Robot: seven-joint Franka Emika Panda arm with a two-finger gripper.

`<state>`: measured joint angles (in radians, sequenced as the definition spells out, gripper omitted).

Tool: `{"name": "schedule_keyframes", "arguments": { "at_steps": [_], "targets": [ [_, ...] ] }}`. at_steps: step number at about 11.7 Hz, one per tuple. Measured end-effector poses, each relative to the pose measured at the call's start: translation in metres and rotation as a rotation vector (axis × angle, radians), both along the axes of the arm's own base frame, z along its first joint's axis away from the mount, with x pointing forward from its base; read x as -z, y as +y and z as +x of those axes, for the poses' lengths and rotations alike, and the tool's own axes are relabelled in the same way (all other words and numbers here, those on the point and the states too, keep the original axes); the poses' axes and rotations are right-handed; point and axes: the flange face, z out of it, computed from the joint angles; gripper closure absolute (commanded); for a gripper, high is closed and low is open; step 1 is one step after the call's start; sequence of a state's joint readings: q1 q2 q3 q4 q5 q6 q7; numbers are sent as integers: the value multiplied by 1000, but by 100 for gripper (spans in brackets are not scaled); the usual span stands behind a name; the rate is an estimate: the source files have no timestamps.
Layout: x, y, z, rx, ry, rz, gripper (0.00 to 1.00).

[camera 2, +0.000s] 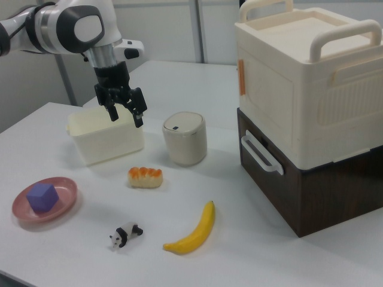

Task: Slide the drawer open
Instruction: 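Move the gripper toward the white handle of the brown drawer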

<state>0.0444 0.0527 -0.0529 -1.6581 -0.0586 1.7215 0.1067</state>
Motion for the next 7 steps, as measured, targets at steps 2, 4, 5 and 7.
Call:
{"name": "schedule_keyframes", "arguments": {
  "at_steps": [2,4,5,7],
  "targets": [
    [0,0,0,-31,2,0,0],
    [0,0,0,-114,7,-1,0],
    [0,0,0,-172,13,-2,0],
    [3,0,-4,-332,56,3,0]
  ]
}}
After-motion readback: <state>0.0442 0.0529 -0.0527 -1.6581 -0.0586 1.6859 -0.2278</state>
